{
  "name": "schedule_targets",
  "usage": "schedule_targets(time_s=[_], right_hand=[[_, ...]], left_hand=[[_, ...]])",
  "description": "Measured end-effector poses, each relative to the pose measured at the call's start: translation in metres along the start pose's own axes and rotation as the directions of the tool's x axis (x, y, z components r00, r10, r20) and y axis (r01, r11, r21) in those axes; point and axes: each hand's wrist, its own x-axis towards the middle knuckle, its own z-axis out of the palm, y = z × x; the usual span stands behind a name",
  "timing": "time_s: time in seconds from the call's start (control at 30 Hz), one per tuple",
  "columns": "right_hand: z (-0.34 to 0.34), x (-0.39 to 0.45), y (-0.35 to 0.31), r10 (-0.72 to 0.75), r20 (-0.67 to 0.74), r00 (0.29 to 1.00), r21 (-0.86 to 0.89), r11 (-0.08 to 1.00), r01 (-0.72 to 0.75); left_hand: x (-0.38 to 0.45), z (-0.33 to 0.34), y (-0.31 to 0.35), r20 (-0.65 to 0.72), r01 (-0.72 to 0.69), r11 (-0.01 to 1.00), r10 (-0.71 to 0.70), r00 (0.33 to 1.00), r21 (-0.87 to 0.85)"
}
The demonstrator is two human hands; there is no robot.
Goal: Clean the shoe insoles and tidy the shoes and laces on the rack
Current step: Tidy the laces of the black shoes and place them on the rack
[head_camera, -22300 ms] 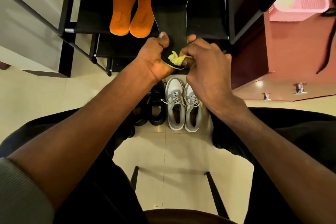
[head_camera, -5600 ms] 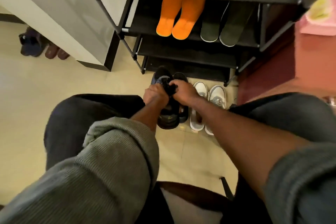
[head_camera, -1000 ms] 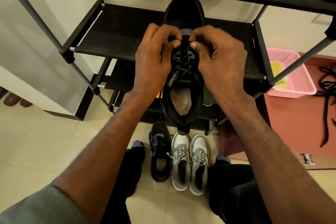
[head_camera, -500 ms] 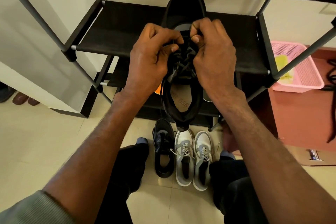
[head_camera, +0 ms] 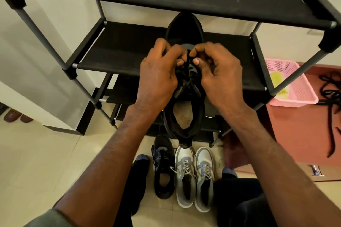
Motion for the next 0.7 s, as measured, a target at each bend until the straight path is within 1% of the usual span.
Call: schedule_targets(time_s=[0.13,0.23,0.43,0.7], right_hand=[[-0.001,-0.002,0.002,-0.068,0.002,0.998,-0.009,0.998,0.068],[-0.002,-0.002,0.002,-0.076,-0.014,0.997,-0.028,0.997,0.076],[0.009,-0.002,-0.003,-0.035,-0.052,0.998,-0.142,0.989,0.028],[0.016,-0.003,-0.002,0.057,-0.066,0.996,-0.114,0.991,-0.064]], left_hand=[[0.001,0.0,0.0,-0.018,0.021,0.996,-0.023,1.0,-0.085],[0.001,-0.001,0.0,-0.027,0.04,0.988,-0.045,0.999,-0.146],[-0.005,-0.007,-0.003,-0.006,0.072,0.983,-0.074,0.997,-0.171],[-0.011,-0.011,-0.007,-0.017,0.069,0.965,-0.076,0.997,-0.255]])
